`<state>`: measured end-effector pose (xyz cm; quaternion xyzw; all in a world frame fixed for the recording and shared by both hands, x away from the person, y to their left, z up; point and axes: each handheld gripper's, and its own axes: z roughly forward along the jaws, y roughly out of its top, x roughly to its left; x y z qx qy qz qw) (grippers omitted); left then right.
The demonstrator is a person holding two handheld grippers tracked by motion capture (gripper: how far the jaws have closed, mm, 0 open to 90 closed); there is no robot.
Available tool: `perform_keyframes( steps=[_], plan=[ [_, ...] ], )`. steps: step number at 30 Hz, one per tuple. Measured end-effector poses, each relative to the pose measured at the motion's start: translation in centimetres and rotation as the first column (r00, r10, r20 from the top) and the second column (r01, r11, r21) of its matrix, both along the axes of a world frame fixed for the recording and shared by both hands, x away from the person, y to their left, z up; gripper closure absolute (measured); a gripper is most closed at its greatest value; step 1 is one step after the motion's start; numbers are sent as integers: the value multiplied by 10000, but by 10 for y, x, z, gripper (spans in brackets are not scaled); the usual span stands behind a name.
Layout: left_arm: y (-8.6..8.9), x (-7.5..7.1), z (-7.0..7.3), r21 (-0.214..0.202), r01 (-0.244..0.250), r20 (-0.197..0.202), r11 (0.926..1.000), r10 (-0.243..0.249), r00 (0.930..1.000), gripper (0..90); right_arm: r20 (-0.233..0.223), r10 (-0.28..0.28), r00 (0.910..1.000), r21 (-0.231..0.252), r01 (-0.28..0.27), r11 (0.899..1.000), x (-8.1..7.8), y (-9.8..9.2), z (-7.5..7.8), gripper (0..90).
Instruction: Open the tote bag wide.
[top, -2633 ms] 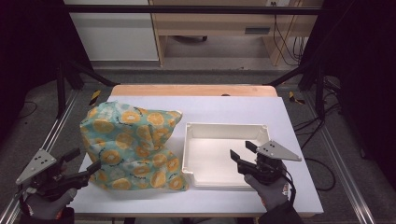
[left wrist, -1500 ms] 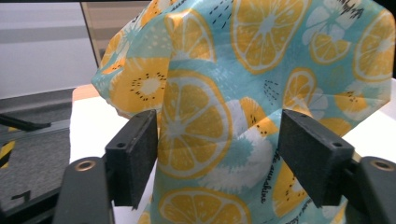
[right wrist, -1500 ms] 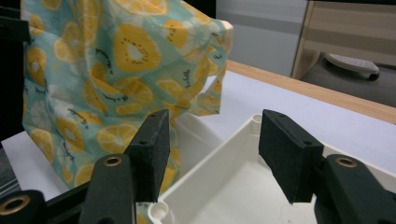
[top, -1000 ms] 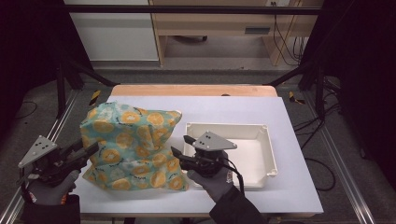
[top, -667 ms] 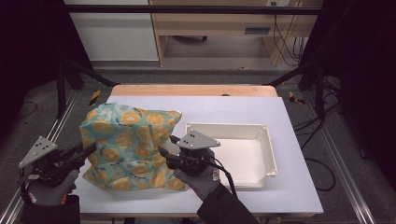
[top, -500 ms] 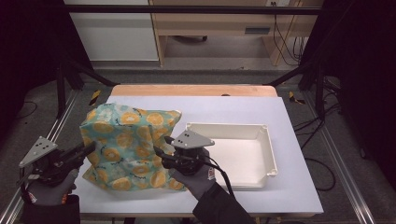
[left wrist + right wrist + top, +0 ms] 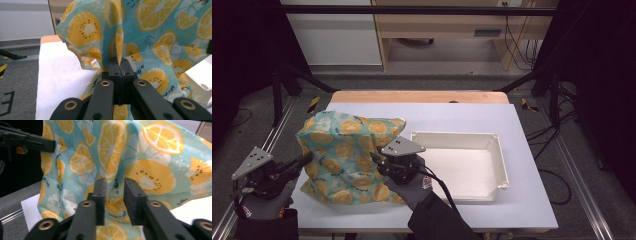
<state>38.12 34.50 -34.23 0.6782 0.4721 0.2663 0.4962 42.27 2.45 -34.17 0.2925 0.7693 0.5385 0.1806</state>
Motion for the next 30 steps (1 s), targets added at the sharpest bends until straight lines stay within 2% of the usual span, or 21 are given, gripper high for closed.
perform_keyframes(
  steps=[5, 10, 13, 15, 18, 21, 24, 30],
  plan=[
    [-1, -1, 0, -6, -10, 53, 10000, 10, 10000, 900, -34, 101, 9999, 64, -101, 9999, 0, 0, 1, 899],
    [0, -2, 1, -57, 13, 121, 10000, -12, 9999, 900, 16, 346, 9994, 182, -346, 9992, -2, -1, 4, 900],
    [0, -5, 1, -112, 29, 205, 9999, -27, 9998, 900, 227, 438, 9988, 339, -445, 9984, -7, -4, 8, 900],
    [-1, -7, 1, -108, 74, 263, 9999, -71, 9996, 900, 379, 686, 9969, 528, -705, 9961, -13, -8, 13, 900],
    [-2, -9, 1, -79, 97, 282, 9999, -95, 9996, 900, 436, 821, 9957, 460, -841, 9954, -18, -10, 14, 900],
    [-4, -12, -1, -57, 126, 298, 9999, -125, 9995, 900, 306, 1105, 9934, 447, -1118, 9927, -26, -12, 11, 900],
    [-3, -13, -3, -54, 142, 277, 9999, -140, 9995, 900, 163, 1201, 9926, 401, -1207, 9919, -28, -12, 6, 900],
    [-3, -14, -9, -61, 204, 172, 9998, -203, 9996, 900, -343, 1337, 9904, 139, -1333, 9910, -26, -5, -15, 900]
  ],
)
